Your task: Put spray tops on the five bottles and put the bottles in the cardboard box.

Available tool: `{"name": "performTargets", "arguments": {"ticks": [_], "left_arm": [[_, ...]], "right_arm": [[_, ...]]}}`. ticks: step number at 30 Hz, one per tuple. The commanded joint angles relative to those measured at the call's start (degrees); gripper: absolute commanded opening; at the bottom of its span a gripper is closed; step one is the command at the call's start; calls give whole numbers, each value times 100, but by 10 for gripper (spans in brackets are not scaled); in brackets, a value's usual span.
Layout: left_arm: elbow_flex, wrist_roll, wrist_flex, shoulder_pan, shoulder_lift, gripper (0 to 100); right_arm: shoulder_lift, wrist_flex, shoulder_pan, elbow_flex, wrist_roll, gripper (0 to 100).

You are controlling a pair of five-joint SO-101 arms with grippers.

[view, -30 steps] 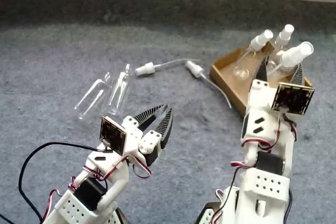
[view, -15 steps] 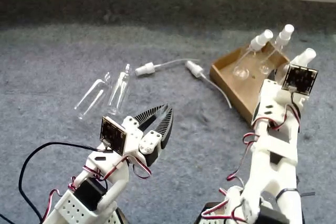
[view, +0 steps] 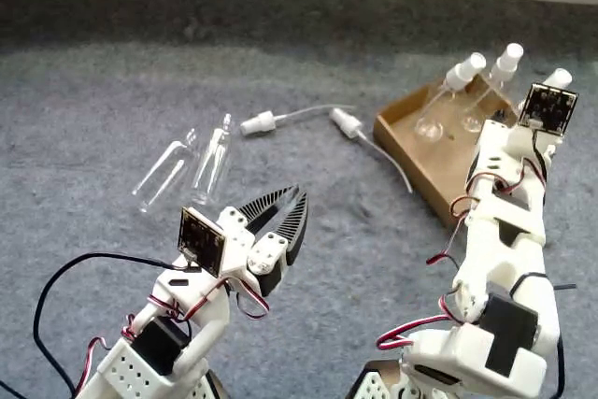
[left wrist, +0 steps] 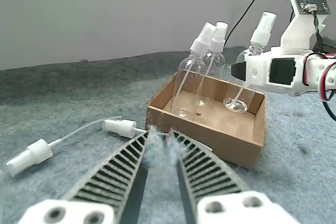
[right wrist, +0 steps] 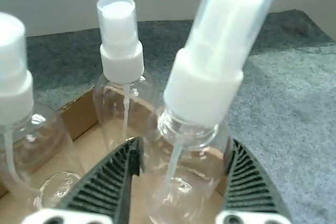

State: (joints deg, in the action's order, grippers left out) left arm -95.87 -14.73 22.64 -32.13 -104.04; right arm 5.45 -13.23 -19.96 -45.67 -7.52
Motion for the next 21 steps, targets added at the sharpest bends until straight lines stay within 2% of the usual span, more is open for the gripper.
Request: {"name": "performTargets", "arguments": {"ticks": [1,13,18,21], "left_arm": [[-119,44,114,57,-57,7],[-119,53,185,57,-57,7],[-119,53,185,57,-57,7],[-119,53,185,57,-57,7]], "right_arm": [[-145,-189,-84,602,35,127],[-804,-215,-84,971,62,127],[-945,-1385,-66,919,26,127],[-1095,-1499,-66,875,26,127]]}}
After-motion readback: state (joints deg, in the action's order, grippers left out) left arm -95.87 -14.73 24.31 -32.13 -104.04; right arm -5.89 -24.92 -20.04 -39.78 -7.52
